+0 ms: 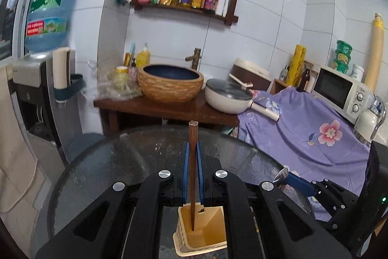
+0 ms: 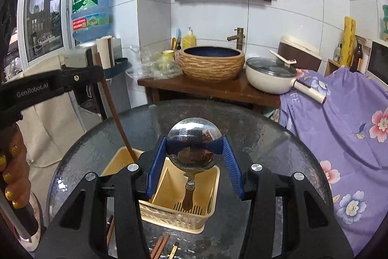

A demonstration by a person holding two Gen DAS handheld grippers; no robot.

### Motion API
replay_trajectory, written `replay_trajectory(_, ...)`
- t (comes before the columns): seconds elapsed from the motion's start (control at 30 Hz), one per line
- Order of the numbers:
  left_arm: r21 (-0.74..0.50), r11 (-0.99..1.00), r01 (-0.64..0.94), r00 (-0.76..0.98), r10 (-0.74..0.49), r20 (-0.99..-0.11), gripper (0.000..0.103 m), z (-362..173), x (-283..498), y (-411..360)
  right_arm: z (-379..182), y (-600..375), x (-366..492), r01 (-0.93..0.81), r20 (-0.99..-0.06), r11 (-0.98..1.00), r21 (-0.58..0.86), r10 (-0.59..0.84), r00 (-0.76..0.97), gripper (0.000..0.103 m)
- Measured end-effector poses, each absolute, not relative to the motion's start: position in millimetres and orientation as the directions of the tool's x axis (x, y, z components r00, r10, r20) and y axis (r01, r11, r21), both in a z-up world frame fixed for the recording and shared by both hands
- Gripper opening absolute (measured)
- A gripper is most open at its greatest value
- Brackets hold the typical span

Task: Organize utensils
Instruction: 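Carry the spoon and chopstick up over the cream utensil holder, then open both grippers to drop spoon and chopstick into the holder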

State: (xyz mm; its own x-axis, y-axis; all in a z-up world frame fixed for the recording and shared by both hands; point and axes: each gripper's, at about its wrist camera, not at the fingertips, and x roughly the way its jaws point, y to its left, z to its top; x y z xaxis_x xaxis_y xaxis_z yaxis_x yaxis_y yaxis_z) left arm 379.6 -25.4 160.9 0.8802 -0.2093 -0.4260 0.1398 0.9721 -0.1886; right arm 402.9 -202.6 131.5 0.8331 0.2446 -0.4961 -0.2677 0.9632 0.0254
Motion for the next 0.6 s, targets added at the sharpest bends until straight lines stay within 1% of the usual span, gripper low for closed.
replay_trajectory(0.23,-0.190,0.972,0.138,0.856,-0.213,-0.471,0.006,135,385,-27,107,-201,407,-0.257,-0.520,0.966,0.001,0.220,0.825,0.048)
replay_trajectory(0.4,-0.153,0.979,0.134,0.868,-0.190,-0.459,0.006,131,382,-30,102,-202,406,-0.256,-0.516,0.967,-0.010,0.214,0.829,0.048)
replay_trajectory(0.57,-0.136,0.981,0.139,0.864,-0.187,-0.467,0.006,129,382,-32,102,-202,407,-0.254,-0.512,0.967,-0.011,0.212,0.832,0.048)
replay_trajectory(0.6,-0.137,0.981,0.137,0.864,-0.186,-0.468,0.006,129,382,-32,102,-202,406,-0.250,-0.501,0.968,-0.018,0.208,0.840,0.051)
